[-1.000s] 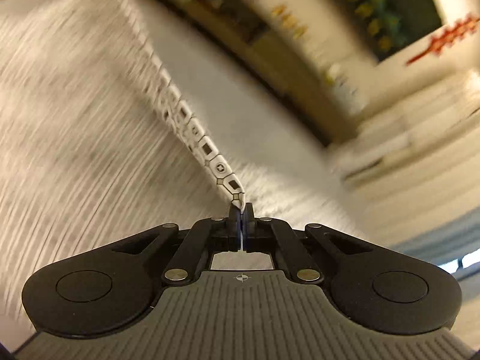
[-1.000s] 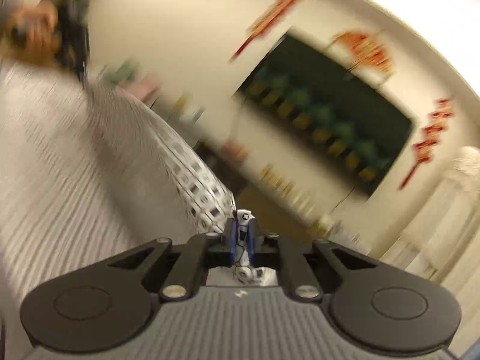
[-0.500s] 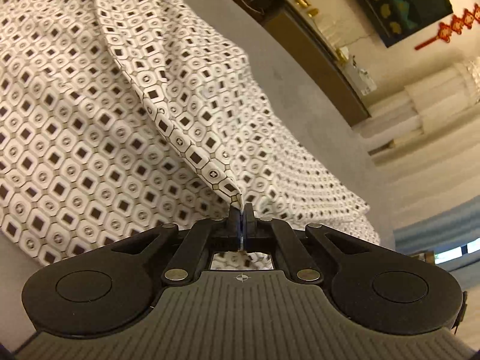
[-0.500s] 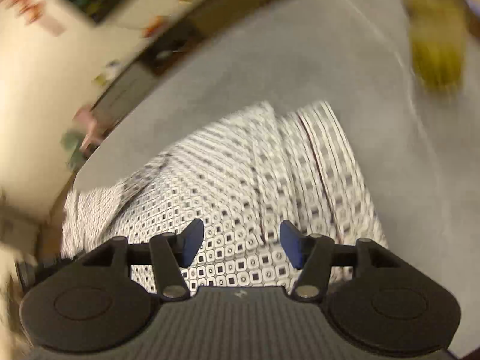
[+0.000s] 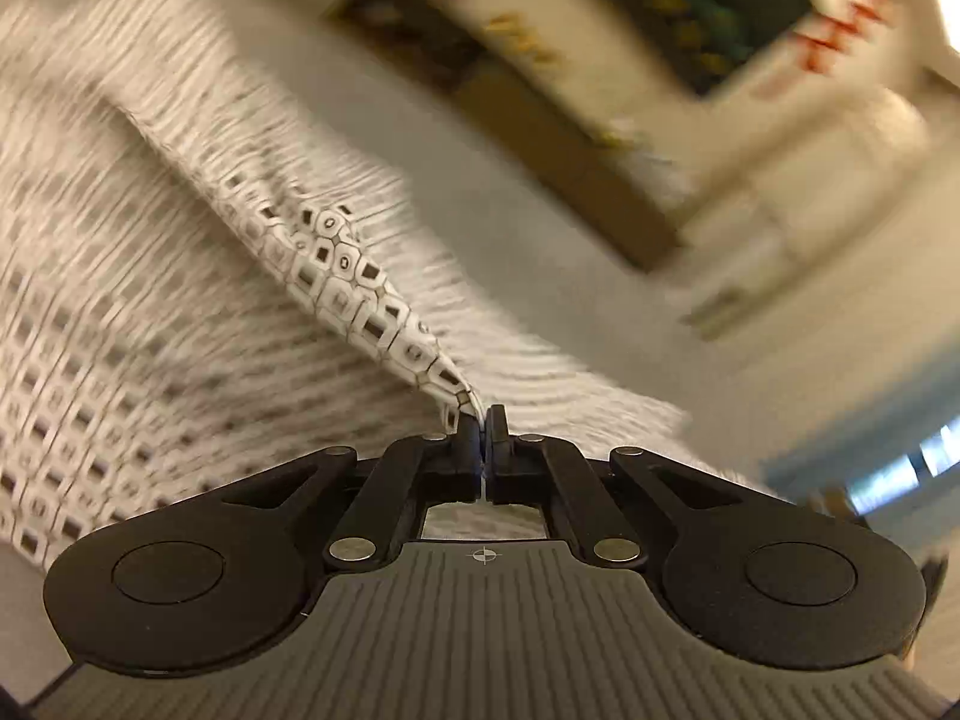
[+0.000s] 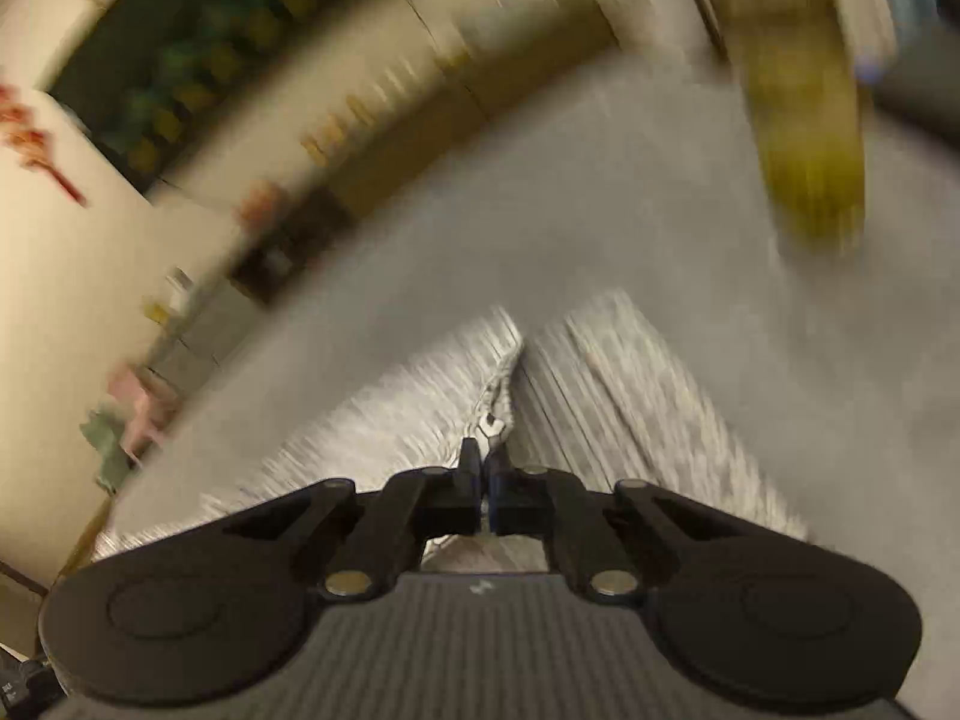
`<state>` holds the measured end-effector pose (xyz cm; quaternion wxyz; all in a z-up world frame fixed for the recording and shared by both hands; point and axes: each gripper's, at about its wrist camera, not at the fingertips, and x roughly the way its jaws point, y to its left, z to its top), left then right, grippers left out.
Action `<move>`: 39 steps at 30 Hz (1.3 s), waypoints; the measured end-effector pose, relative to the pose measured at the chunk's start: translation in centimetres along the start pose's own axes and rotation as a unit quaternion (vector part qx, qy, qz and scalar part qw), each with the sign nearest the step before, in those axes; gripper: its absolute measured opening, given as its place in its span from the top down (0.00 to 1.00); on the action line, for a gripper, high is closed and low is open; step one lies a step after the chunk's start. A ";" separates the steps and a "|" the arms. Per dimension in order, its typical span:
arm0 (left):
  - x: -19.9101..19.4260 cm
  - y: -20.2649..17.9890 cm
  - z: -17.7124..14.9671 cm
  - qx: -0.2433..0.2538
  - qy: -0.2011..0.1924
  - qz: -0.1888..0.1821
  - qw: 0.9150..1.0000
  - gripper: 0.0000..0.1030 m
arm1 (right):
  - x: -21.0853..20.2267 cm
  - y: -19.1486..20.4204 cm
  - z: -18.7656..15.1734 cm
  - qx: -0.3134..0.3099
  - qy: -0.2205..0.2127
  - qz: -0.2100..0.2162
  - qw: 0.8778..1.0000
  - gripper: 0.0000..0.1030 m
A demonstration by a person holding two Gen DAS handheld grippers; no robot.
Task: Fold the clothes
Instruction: 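Fold the held edges over the shirt with both grippers and release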
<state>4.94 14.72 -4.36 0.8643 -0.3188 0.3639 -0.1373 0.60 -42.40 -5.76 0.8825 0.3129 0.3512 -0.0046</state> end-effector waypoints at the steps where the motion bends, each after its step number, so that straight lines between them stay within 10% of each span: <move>1: -0.5 -1.1 -0.2 0.020 -0.003 -0.013 1.000 1.00 | -1.5 -0.3 0.0 0.001 -0.014 -0.009 1.000 0.98; 7: 3.5 -2.0 -5.0 0.055 0.104 0.026 0.993 1.00 | -2.1 -6.7 -2.0 0.081 0.009 -0.093 0.992 0.98; 15: 1.4 -3.3 -6.2 0.068 0.087 0.018 0.994 1.00 | -5.0 -5.9 -1.8 0.086 -0.042 -0.088 0.991 0.98; 21: 2.9 -2.4 -7.3 0.056 0.114 0.042 0.991 1.00 | -2.4 -9.5 -3.6 0.170 0.024 -0.123 0.977 0.95; 27: -0.2 -3.1 -5.7 0.097 0.068 0.019 0.993 0.79 | -6.0 -3.8 -3.6 0.037 -0.129 -0.206 0.969 0.67; 36: -5.7 5.3 -1.1 0.058 0.007 0.071 0.996 0.72 | 4.4 1.4 -6.3 -0.086 0.048 -0.110 0.989 0.75; 39: -6.3 10.7 1.5 0.010 0.006 0.155 0.988 0.73 | 4.5 0.8 -5.7 -0.069 0.035 -0.139 0.987 0.90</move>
